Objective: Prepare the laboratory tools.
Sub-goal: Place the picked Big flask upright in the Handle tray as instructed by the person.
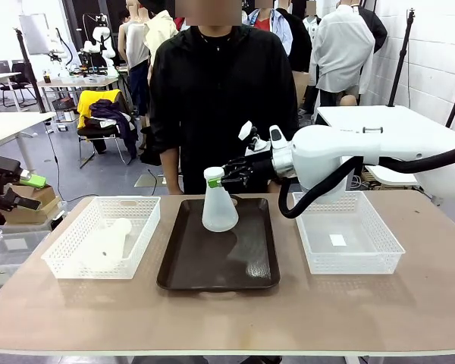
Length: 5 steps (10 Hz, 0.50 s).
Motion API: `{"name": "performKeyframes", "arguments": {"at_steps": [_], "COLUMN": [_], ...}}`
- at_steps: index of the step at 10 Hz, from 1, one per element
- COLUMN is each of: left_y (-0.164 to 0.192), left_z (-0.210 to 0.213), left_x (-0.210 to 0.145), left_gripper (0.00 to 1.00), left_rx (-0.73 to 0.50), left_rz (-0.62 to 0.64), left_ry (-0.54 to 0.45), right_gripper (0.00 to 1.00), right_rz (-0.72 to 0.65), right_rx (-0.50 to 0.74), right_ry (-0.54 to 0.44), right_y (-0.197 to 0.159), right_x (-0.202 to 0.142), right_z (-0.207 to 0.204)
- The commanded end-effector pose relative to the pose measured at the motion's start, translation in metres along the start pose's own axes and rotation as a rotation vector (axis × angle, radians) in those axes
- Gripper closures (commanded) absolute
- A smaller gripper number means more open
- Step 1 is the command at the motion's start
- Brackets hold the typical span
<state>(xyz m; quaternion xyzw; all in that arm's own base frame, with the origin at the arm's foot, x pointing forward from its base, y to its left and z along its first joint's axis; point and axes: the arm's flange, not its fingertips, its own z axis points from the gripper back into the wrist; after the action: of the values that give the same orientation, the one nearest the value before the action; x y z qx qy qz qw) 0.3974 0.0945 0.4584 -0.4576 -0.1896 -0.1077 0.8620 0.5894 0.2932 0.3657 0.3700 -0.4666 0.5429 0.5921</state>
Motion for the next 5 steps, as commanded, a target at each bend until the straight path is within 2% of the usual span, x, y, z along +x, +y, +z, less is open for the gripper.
{"name": "performKeyframes", "arguments": {"at_steps": [1,5], "left_y": [0.0,0.0], "left_z": [0.002,0.002], "left_x": [-0.002,-0.002], "left_gripper": [0.0,0.0], "left_rx": [0.003,0.003], "left_rz": [-0.009,-0.009], "left_ry": [0.01,0.01], "right_gripper": [1.0,1.0], "right_rz": [-0.015,-0.029], "right_rx": [0.014,0.017], "right_ry": [-0.009,-0.003], "right_y": [-0.005,-0.009], "right_x": [-0.002,-0.015], "right_z": [-0.002,-0.007]}}
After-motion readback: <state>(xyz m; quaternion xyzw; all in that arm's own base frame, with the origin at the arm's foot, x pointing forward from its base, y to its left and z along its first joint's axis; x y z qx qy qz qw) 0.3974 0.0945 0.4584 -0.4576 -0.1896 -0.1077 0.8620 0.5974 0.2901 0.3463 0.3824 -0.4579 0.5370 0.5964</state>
